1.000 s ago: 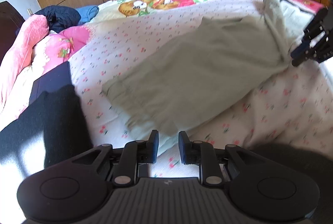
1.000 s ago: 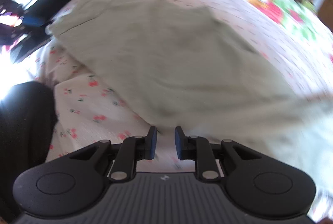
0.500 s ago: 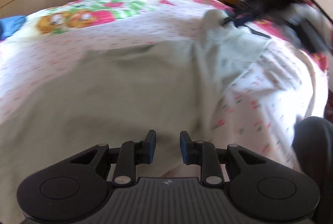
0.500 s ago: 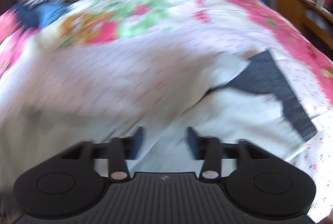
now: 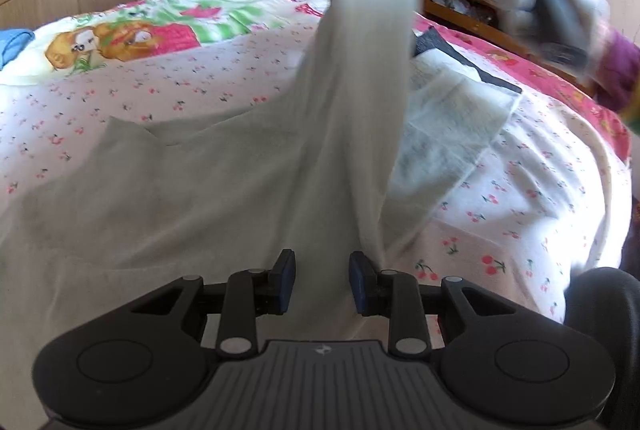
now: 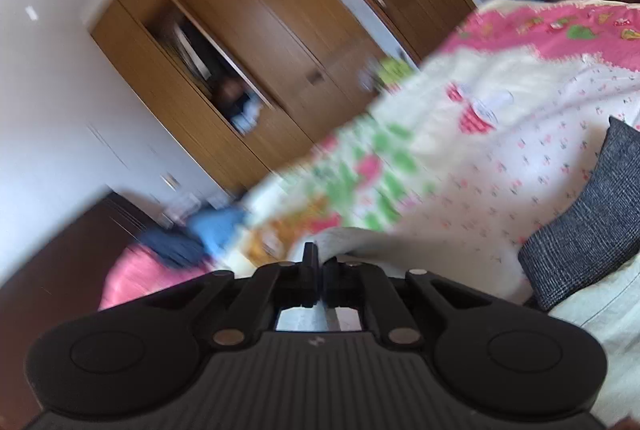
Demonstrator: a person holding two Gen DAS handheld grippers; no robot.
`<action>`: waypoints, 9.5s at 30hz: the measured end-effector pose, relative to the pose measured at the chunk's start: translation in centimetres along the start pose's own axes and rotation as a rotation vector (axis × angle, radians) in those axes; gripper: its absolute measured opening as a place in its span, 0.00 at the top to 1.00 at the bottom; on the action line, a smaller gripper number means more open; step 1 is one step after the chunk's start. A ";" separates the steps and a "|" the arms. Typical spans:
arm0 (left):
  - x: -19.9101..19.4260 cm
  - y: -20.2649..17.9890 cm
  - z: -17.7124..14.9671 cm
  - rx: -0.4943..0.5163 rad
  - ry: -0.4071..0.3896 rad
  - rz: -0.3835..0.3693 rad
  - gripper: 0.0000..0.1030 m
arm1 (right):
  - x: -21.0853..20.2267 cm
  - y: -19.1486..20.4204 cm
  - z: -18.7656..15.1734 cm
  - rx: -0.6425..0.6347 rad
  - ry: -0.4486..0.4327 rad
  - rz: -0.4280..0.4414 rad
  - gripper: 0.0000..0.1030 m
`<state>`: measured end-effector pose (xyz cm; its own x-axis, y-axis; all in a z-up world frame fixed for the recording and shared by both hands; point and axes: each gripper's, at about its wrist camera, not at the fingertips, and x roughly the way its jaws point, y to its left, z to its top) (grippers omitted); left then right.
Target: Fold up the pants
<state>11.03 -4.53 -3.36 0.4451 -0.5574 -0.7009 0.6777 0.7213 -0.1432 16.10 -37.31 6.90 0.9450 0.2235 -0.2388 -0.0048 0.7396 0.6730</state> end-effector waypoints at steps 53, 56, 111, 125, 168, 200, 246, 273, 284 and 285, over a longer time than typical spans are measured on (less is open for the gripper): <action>3.6 -4.8 1.5 0.191 -0.010 0.039 0.47 | -9.0 -10.4 -3.3 0.011 0.063 -0.646 0.55; 3.6 -4.7 1.4 0.183 -0.020 0.031 0.47 | -9.8 -7.4 -3.3 -0.173 0.019 -0.657 0.47; -1.1 -2.0 -1.8 -0.003 -0.118 0.154 0.33 | -5.2 -4.1 -3.7 -0.518 0.226 -0.765 0.54; 3.5 -6.0 3.4 0.140 -0.100 0.106 0.33 | -5.6 -10.5 -1.9 -0.580 0.432 -0.514 0.43; 7.6 -7.8 6.2 0.201 -0.107 0.106 0.32 | -5.9 -13.4 5.7 -0.321 0.177 -0.483 0.92; 8.2 -2.9 5.8 0.293 -0.081 0.208 0.32 | -1.8 -12.6 2.1 -0.603 0.264 -0.757 0.86; -0.8 10.1 -1.4 0.024 -0.154 0.452 0.24 | 22.9 13.0 -19.3 -0.798 0.677 -0.026 0.95; 4.1 12.9 -1.4 -0.248 -0.286 0.575 0.00 | 12.2 6.5 -24.3 -0.614 0.068 -0.877 0.01; 4.0 12.9 -1.4 -0.263 -0.288 0.563 0.00 | 10.8 4.6 -22.9 -0.455 0.094 -0.770 0.01; 4.0 12.8 -1.4 -0.262 -0.287 0.564 0.00 | 10.8 4.5 -22.9 -0.447 0.094 -0.765 0.01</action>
<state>20.68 3.09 -8.97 0.8505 -0.1283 -0.5101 0.1488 0.9889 -0.0006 18.78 -17.04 -8.62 0.7115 -0.3962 -0.5803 0.4708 0.8819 -0.0249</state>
